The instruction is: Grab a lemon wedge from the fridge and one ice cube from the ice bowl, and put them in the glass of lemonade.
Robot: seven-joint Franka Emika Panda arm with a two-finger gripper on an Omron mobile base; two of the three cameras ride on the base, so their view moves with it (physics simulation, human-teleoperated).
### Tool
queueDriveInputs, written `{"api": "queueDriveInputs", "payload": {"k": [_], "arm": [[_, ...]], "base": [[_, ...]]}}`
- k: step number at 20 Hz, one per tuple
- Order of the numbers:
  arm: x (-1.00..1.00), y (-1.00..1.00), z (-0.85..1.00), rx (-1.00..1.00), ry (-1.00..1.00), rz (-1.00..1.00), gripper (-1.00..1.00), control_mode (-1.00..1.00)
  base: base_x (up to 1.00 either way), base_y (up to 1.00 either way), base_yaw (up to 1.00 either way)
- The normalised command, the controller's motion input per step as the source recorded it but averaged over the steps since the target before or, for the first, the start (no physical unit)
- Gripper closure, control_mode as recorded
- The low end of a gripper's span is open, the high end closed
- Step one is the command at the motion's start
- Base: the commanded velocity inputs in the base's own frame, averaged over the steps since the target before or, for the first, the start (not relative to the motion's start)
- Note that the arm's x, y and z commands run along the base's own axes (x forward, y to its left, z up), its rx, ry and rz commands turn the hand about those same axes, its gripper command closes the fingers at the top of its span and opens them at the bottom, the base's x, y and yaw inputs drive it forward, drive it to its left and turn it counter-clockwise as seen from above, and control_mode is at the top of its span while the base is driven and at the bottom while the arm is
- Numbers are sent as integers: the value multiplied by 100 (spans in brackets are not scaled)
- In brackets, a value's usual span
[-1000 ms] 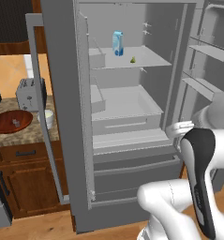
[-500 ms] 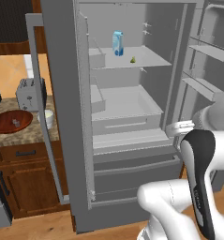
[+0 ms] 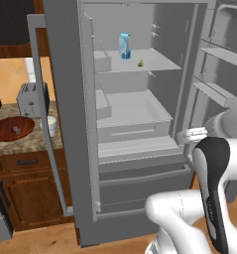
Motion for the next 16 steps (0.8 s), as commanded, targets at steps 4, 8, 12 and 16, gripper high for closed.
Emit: {"api": "queueDriveInputs", "payload": {"k": [4, 8, 12, 16], "arm": [[0, 0, 0, 0, 0, 0, -100, 100], [0, 0, 0, 0, 0, 0, -100, 100], [0, 0, 0, 0, 0, 0, -100, 100], [0, 0, 0, 0, 0, 0, -100, 100]], "base": [[67, 2, 0], [90, 4, 0], [92, 15, 0], [77, 22, -2]]}}
